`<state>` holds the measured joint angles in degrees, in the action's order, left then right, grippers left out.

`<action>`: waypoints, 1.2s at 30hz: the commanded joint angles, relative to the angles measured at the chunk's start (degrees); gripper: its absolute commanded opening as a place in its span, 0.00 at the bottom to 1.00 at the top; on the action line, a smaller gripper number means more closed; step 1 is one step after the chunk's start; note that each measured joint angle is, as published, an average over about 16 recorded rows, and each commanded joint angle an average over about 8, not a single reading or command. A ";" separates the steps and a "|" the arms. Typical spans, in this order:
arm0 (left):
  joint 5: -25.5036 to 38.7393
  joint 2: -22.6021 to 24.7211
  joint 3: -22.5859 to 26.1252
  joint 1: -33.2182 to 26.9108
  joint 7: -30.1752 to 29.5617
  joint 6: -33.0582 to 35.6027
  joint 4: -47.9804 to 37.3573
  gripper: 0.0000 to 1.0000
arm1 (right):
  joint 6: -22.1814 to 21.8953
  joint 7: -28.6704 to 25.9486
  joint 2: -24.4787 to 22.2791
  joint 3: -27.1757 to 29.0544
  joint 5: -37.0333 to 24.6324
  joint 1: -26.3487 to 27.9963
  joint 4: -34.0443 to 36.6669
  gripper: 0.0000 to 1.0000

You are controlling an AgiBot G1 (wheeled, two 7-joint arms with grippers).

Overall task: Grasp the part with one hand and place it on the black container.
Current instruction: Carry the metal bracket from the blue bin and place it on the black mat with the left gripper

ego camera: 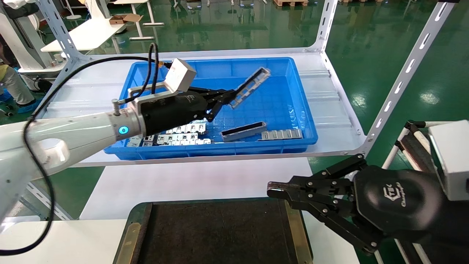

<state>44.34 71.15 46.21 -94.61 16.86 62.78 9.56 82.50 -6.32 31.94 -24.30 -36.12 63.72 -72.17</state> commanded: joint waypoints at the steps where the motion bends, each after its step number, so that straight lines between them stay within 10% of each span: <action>1: -0.61 -1.37 -0.23 0.04 -0.27 5.13 0.32 0.00 | 0.00 0.00 0.00 0.00 0.00 0.00 0.00 0.00; 18: -0.53 -8.33 0.75 2.59 -2.29 24.89 2.44 0.00 | 0.00 0.00 0.00 0.00 0.00 0.00 0.00 0.00; 36: -0.10 -15.78 2.51 18.87 -7.80 19.22 20.20 0.00 | 0.00 0.00 0.00 -0.01 0.00 0.00 0.00 0.00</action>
<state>44.14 55.35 48.72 -75.48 8.69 81.42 30.13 82.50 -6.32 31.93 -24.31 -36.11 63.72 -72.17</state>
